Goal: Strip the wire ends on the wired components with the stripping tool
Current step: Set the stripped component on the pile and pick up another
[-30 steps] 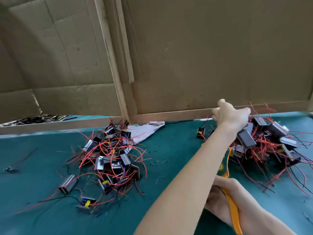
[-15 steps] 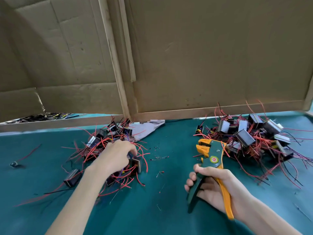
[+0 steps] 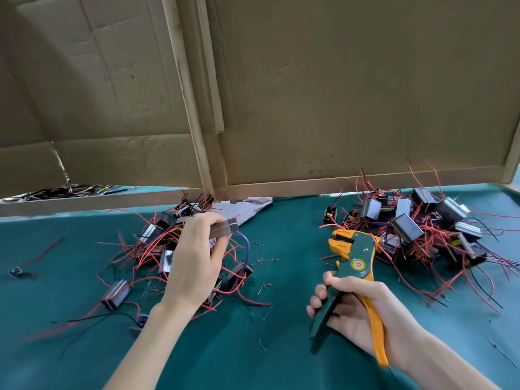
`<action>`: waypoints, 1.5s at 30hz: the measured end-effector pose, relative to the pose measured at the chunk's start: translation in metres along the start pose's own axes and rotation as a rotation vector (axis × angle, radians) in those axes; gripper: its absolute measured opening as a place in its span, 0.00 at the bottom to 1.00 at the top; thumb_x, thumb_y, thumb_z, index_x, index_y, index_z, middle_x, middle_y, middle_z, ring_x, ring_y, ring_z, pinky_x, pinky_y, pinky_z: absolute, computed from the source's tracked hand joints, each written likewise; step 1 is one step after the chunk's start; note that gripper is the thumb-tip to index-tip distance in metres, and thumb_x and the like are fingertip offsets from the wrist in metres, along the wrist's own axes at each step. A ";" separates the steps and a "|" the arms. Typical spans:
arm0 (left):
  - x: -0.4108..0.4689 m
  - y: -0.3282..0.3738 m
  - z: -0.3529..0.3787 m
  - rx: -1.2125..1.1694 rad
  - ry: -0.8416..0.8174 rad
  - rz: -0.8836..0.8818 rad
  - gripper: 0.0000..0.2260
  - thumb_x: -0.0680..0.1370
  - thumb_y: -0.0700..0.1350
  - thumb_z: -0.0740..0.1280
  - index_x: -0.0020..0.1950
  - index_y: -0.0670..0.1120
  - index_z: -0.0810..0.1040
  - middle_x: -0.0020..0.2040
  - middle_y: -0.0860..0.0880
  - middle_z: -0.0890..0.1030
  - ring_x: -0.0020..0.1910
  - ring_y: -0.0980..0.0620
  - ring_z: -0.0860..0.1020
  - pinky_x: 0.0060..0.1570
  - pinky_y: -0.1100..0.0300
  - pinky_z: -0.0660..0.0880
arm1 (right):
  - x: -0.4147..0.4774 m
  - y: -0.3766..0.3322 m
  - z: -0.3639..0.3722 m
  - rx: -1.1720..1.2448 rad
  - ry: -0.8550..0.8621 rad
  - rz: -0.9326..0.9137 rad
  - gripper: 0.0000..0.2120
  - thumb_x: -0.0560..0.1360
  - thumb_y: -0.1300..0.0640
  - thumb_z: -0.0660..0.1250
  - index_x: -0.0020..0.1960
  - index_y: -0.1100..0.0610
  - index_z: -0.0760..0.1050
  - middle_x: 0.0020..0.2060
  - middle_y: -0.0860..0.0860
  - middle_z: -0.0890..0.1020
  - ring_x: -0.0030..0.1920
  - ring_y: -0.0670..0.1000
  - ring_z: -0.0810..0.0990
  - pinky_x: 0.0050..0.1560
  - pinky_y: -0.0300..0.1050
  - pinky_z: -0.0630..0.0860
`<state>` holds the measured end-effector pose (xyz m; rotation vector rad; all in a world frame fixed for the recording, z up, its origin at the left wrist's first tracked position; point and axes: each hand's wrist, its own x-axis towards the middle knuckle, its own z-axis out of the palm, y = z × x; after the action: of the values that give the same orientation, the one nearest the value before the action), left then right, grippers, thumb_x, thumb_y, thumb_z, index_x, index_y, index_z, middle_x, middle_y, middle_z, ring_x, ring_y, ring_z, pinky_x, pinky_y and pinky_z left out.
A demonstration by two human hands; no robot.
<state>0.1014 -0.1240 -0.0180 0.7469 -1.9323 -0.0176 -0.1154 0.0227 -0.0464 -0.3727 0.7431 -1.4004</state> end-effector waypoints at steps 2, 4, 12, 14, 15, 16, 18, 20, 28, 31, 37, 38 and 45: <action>-0.001 0.009 0.004 -0.102 0.131 -0.007 0.14 0.76 0.36 0.67 0.59 0.45 0.71 0.54 0.52 0.74 0.52 0.61 0.72 0.57 0.74 0.64 | 0.000 -0.001 0.001 0.003 0.001 -0.009 0.10 0.61 0.66 0.73 0.40 0.64 0.75 0.35 0.61 0.74 0.35 0.61 0.77 0.42 0.57 0.80; -0.003 0.016 0.006 -0.200 0.223 -0.039 0.15 0.76 0.38 0.65 0.61 0.49 0.69 0.53 0.49 0.75 0.52 0.62 0.74 0.55 0.72 0.67 | -0.002 -0.001 0.002 0.009 -0.010 -0.008 0.11 0.59 0.66 0.74 0.39 0.64 0.76 0.35 0.61 0.75 0.35 0.61 0.77 0.42 0.57 0.80; -0.014 0.039 0.025 -0.659 -0.102 -0.729 0.10 0.80 0.35 0.61 0.45 0.49 0.74 0.45 0.44 0.73 0.30 0.47 0.81 0.24 0.59 0.75 | -0.008 -0.004 0.007 0.006 -0.010 -0.009 0.07 0.64 0.71 0.68 0.41 0.64 0.75 0.35 0.61 0.74 0.35 0.61 0.76 0.41 0.56 0.80; -0.016 0.042 0.030 -0.760 -0.176 -0.904 0.07 0.81 0.35 0.58 0.47 0.42 0.74 0.44 0.42 0.73 0.30 0.48 0.80 0.26 0.59 0.78 | -0.009 -0.004 0.008 0.007 -0.001 -0.007 0.06 0.64 0.68 0.69 0.40 0.64 0.75 0.35 0.61 0.74 0.35 0.61 0.76 0.41 0.56 0.80; -0.017 0.043 0.032 -0.791 -0.224 -0.960 0.08 0.82 0.35 0.57 0.48 0.41 0.74 0.44 0.41 0.73 0.31 0.48 0.80 0.30 0.58 0.80 | -0.009 -0.004 0.008 0.009 0.004 -0.008 0.05 0.64 0.67 0.68 0.40 0.64 0.75 0.35 0.61 0.74 0.35 0.61 0.76 0.41 0.57 0.80; -0.018 0.042 0.034 -0.806 -0.283 -0.995 0.09 0.82 0.35 0.55 0.49 0.40 0.74 0.44 0.40 0.73 0.34 0.47 0.81 0.35 0.59 0.81 | -0.009 -0.004 0.008 0.012 0.007 -0.009 0.05 0.65 0.66 0.68 0.40 0.64 0.75 0.35 0.61 0.74 0.35 0.61 0.76 0.41 0.57 0.79; -0.021 0.042 0.036 -0.789 -0.392 -0.989 0.10 0.82 0.34 0.54 0.52 0.40 0.75 0.50 0.38 0.74 0.42 0.46 0.81 0.41 0.61 0.81 | -0.009 -0.005 0.008 0.018 0.012 -0.011 0.06 0.65 0.66 0.68 0.41 0.64 0.74 0.35 0.61 0.74 0.35 0.61 0.76 0.41 0.57 0.79; -0.026 0.039 0.038 -0.570 -0.461 -0.823 0.07 0.80 0.34 0.61 0.55 0.41 0.75 0.57 0.41 0.73 0.49 0.47 0.80 0.50 0.60 0.79 | -0.009 -0.005 0.008 0.022 0.014 -0.006 0.06 0.65 0.66 0.68 0.41 0.63 0.74 0.35 0.61 0.74 0.36 0.61 0.76 0.41 0.57 0.80; -0.031 0.035 0.028 0.350 -0.464 -0.049 0.10 0.63 0.51 0.80 0.35 0.51 0.80 0.48 0.53 0.80 0.48 0.47 0.76 0.47 0.55 0.64 | -0.008 -0.004 0.007 0.023 0.010 -0.016 0.07 0.65 0.66 0.68 0.41 0.63 0.73 0.35 0.61 0.74 0.35 0.61 0.77 0.42 0.56 0.81; -0.029 0.035 0.028 0.205 -0.458 0.062 0.10 0.64 0.47 0.80 0.40 0.51 0.82 0.51 0.53 0.80 0.53 0.52 0.71 0.51 0.58 0.62 | -0.008 -0.005 0.006 0.017 0.022 -0.021 0.06 0.66 0.66 0.67 0.42 0.63 0.73 0.35 0.61 0.75 0.35 0.61 0.77 0.43 0.56 0.80; -0.033 0.043 0.034 0.067 -0.646 0.210 0.03 0.75 0.44 0.70 0.42 0.48 0.78 0.43 0.55 0.80 0.47 0.52 0.77 0.56 0.62 0.61 | -0.008 -0.005 0.006 0.019 0.026 -0.025 0.05 0.67 0.66 0.67 0.42 0.63 0.73 0.36 0.61 0.75 0.36 0.61 0.77 0.42 0.56 0.80; -0.033 0.042 0.034 0.056 -0.666 0.206 0.02 0.76 0.44 0.68 0.44 0.47 0.78 0.44 0.55 0.81 0.48 0.52 0.77 0.58 0.63 0.60 | -0.008 -0.005 0.007 0.017 0.025 -0.025 0.05 0.67 0.66 0.67 0.42 0.63 0.73 0.36 0.61 0.75 0.36 0.61 0.77 0.42 0.56 0.80; -0.036 0.032 0.043 0.097 -0.681 0.223 0.04 0.80 0.40 0.63 0.48 0.49 0.73 0.45 0.54 0.73 0.47 0.52 0.72 0.56 0.60 0.64 | -0.009 -0.004 0.006 0.009 0.010 -0.023 0.08 0.63 0.70 0.69 0.41 0.63 0.75 0.35 0.61 0.75 0.35 0.61 0.77 0.43 0.57 0.81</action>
<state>0.0605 -0.0933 -0.0578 0.6285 -2.6746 -0.0455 -0.1140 0.0292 -0.0372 -0.3681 0.7425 -1.4282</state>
